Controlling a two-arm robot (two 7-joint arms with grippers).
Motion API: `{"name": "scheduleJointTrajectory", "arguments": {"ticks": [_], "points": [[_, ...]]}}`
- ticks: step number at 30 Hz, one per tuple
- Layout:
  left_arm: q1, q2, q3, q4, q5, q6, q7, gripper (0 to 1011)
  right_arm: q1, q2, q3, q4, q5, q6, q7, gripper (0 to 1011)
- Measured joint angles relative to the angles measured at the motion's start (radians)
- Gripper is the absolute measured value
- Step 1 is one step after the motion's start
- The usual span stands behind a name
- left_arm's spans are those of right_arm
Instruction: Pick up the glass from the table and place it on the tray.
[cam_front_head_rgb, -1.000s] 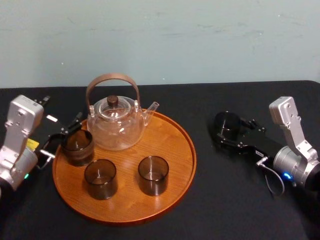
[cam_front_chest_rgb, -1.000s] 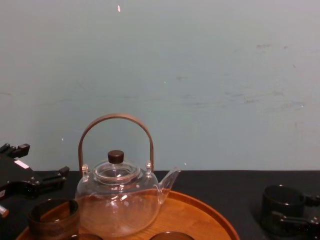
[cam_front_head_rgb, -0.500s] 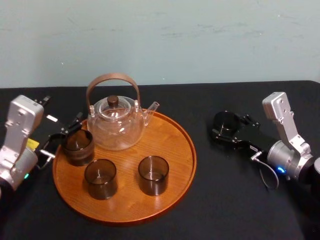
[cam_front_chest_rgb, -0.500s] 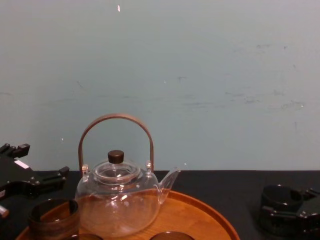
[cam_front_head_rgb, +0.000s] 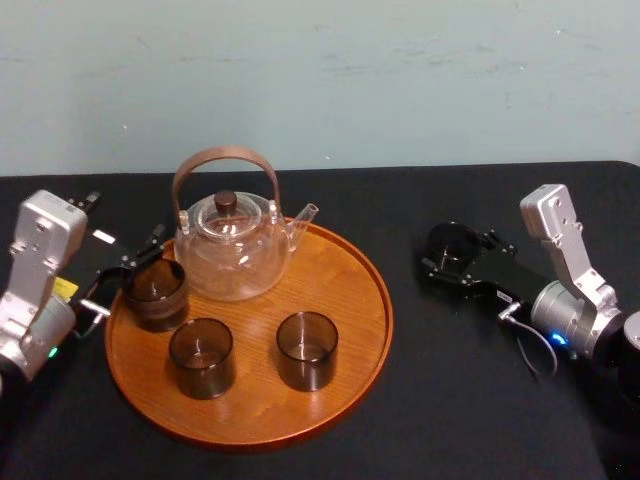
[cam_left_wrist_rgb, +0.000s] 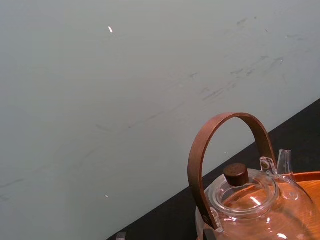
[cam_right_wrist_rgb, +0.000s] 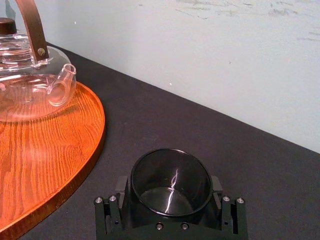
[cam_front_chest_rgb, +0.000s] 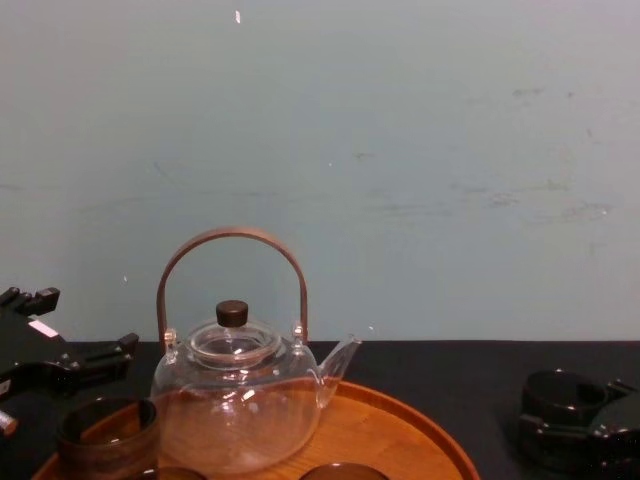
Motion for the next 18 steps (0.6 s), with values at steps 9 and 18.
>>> {"name": "scheduleJointTrajectory", "arguments": {"ticks": [9, 18], "points": [[0.000, 0.000, 0.000, 0.000, 0.000, 0.000, 0.000, 1002, -0.002, 0.001, 0.001, -0.003, 0.000, 0.001, 0.000, 1002], [0.000, 0.000, 0.000, 0.000, 0.000, 0.000, 0.000, 1001, -0.003, 0.002, 0.002, -0.005, 0.000, 0.002, -0.001, 1002]]}}
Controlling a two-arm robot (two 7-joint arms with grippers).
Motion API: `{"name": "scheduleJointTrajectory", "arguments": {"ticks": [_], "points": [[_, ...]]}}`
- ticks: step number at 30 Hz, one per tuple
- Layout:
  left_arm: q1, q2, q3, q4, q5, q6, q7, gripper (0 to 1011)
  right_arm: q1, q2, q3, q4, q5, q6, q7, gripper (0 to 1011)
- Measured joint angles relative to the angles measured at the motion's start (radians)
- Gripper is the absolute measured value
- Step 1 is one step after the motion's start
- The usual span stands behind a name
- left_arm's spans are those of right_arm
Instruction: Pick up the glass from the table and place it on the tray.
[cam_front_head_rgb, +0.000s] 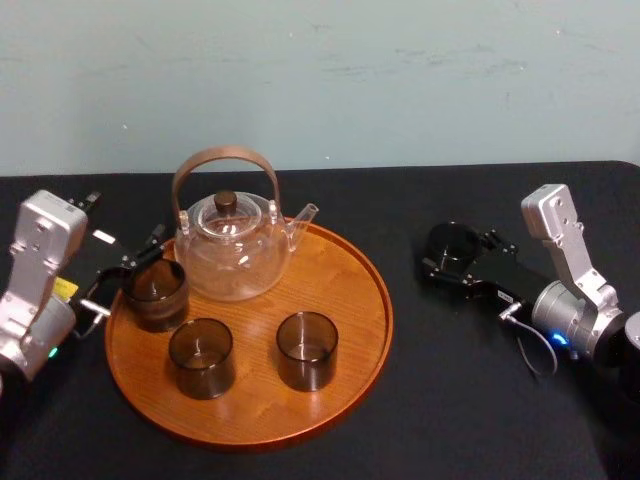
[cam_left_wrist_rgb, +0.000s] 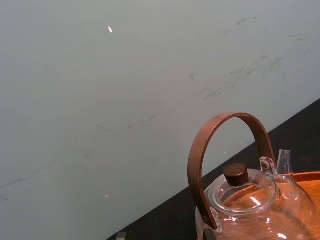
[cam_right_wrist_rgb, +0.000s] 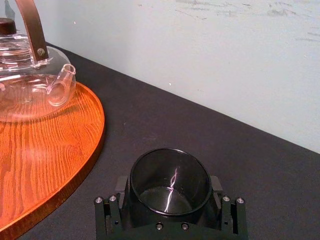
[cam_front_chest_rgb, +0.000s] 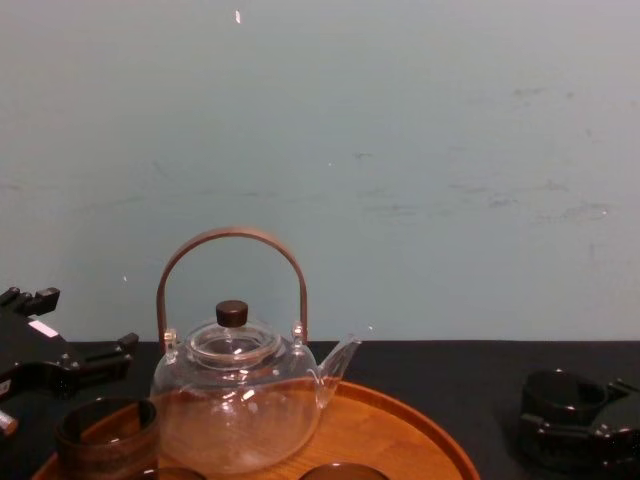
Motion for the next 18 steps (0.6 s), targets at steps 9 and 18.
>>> {"name": "scheduleJointTrajectory", "arguments": {"ticks": [9, 18], "points": [[0.000, 0.000, 0.000, 0.000, 0.000, 0.000, 0.000, 1001, -0.001, 0.001, 0.000, -0.001, 0.001, 0.001, 0.000, 944], [0.000, 0.000, 0.000, 0.000, 0.000, 0.000, 0.000, 1001, -0.001, 0.001, 0.000, -0.001, 0.001, 0.001, 0.000, 912]]}}
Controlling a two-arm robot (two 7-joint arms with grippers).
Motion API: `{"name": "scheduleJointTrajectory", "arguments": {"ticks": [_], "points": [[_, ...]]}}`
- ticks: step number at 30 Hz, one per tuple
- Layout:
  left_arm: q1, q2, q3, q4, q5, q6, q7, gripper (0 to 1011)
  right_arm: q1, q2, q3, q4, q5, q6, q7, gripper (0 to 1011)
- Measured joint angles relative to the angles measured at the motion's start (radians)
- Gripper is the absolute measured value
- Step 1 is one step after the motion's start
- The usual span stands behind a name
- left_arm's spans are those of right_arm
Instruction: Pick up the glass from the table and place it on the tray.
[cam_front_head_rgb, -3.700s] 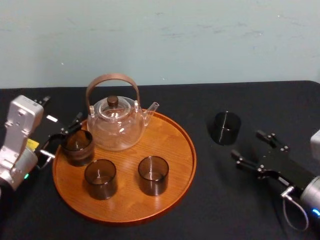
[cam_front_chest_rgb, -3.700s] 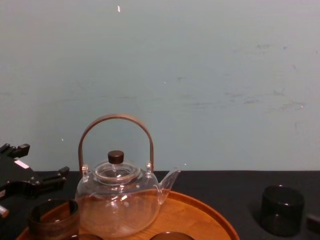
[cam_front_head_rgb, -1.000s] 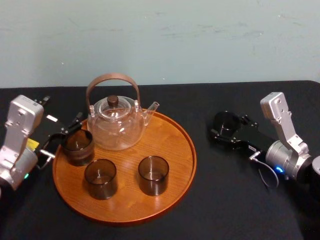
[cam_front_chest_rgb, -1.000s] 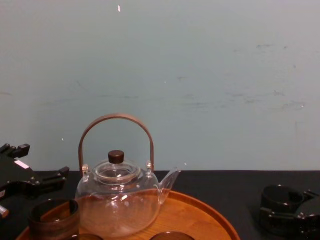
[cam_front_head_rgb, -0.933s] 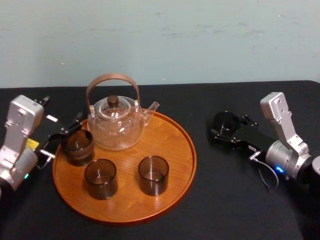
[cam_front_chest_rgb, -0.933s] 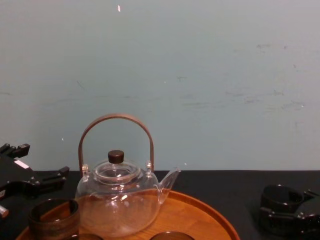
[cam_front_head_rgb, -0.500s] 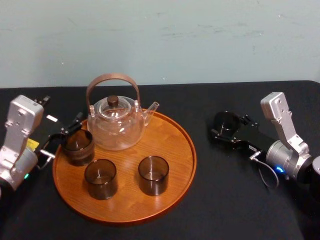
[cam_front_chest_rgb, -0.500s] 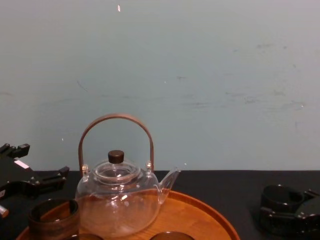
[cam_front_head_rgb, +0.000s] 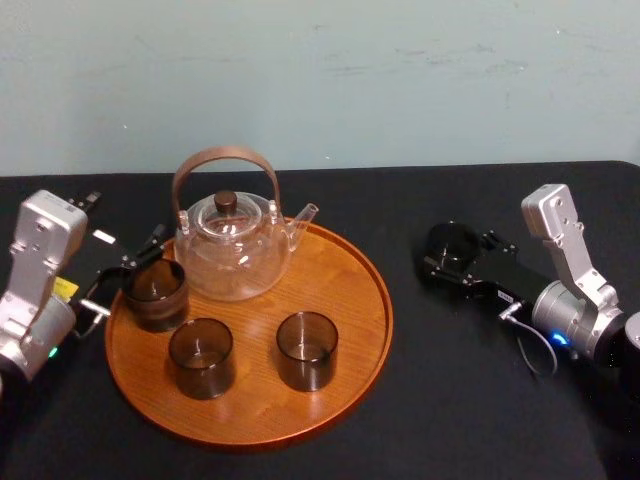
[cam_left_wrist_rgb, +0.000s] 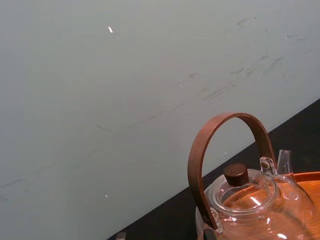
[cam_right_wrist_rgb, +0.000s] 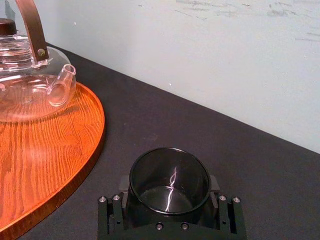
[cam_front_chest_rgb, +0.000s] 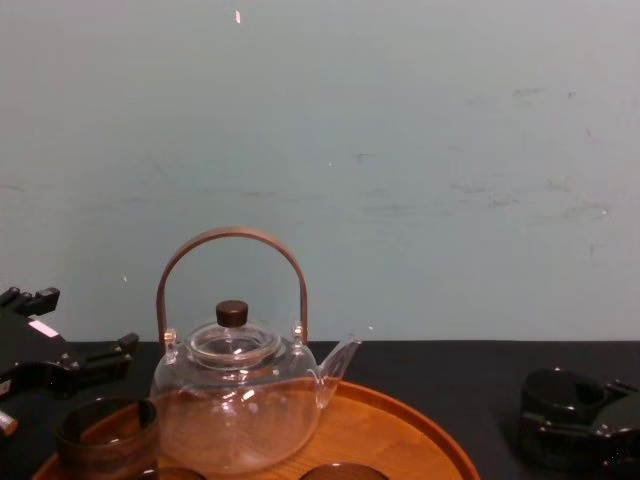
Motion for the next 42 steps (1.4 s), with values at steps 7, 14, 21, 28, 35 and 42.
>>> {"name": "scheduleJointTrajectory", "arguments": {"ticks": [7, 14, 21, 28, 35, 42], "points": [[0.000, 0.000, 0.000, 0.000, 0.000, 0.000, 0.000, 1001, 0.000, 0.000, 0.000, 0.000, 0.000, 0.000, 0.000, 913], [0.000, 0.000, 0.000, 0.000, 0.000, 0.000, 0.000, 1001, 0.000, 0.000, 0.000, 0.000, 0.000, 0.000, 0.000, 912], [0.000, 0.000, 0.000, 0.000, 0.000, 0.000, 0.000, 1002, 0.000, 0.000, 0.000, 0.000, 0.000, 0.000, 0.000, 913], [0.000, 0.000, 0.000, 0.000, 0.000, 0.000, 0.000, 1001, 0.000, 0.000, 0.000, 0.000, 0.000, 0.000, 0.000, 912], [0.000, 0.000, 0.000, 0.000, 0.000, 0.000, 0.000, 1001, 0.000, 0.000, 0.000, 0.000, 0.000, 0.000, 0.000, 912], [0.000, 0.000, 0.000, 0.000, 0.000, 0.000, 0.000, 1001, 0.000, 0.000, 0.000, 0.000, 0.000, 0.000, 0.000, 912]]}}
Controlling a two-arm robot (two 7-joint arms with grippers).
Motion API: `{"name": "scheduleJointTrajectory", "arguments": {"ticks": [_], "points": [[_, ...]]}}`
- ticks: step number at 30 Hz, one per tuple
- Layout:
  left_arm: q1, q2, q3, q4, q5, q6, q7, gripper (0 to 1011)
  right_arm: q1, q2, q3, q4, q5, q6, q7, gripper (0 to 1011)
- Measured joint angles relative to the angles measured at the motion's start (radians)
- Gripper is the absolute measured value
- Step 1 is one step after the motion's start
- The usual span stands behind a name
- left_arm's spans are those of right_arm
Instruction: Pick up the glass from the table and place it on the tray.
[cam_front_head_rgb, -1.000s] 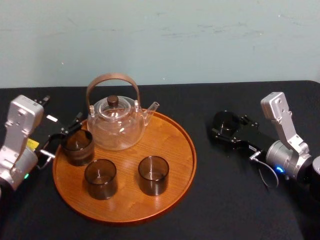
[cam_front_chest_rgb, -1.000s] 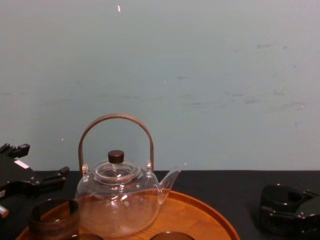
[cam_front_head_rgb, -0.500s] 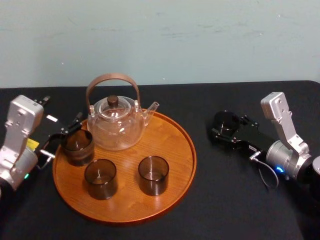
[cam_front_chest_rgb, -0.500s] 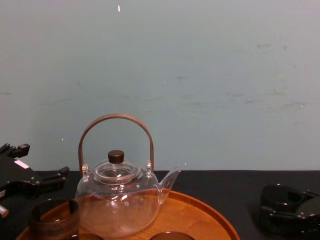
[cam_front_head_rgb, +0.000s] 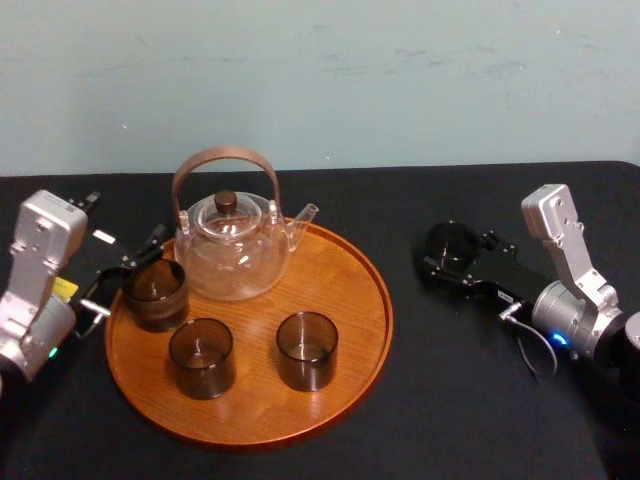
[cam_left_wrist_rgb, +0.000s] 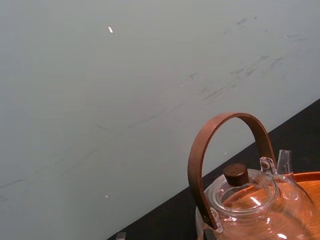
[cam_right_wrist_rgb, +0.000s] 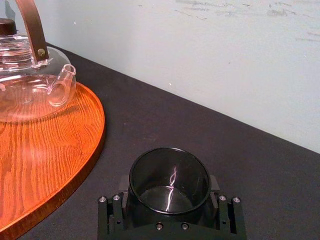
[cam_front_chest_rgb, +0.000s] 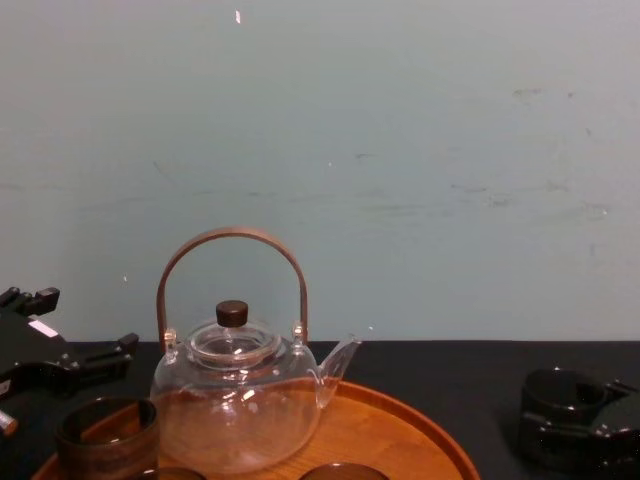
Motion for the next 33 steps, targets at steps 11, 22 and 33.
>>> {"name": "scheduleJointTrajectory", "arguments": {"ticks": [11, 22, 33], "points": [[0.000, 0.000, 0.000, 0.000, 0.000, 0.000, 0.000, 1001, 0.000, 0.000, 0.000, 0.000, 0.000, 0.000, 0.000, 912], [0.000, 0.000, 0.000, 0.000, 0.000, 0.000, 0.000, 1001, 0.000, 0.000, 0.000, 0.000, 0.000, 0.000, 0.000, 912], [0.000, 0.000, 0.000, 0.000, 0.000, 0.000, 0.000, 1002, 0.000, 0.000, 0.000, 0.000, 0.000, 0.000, 0.000, 912]]}}
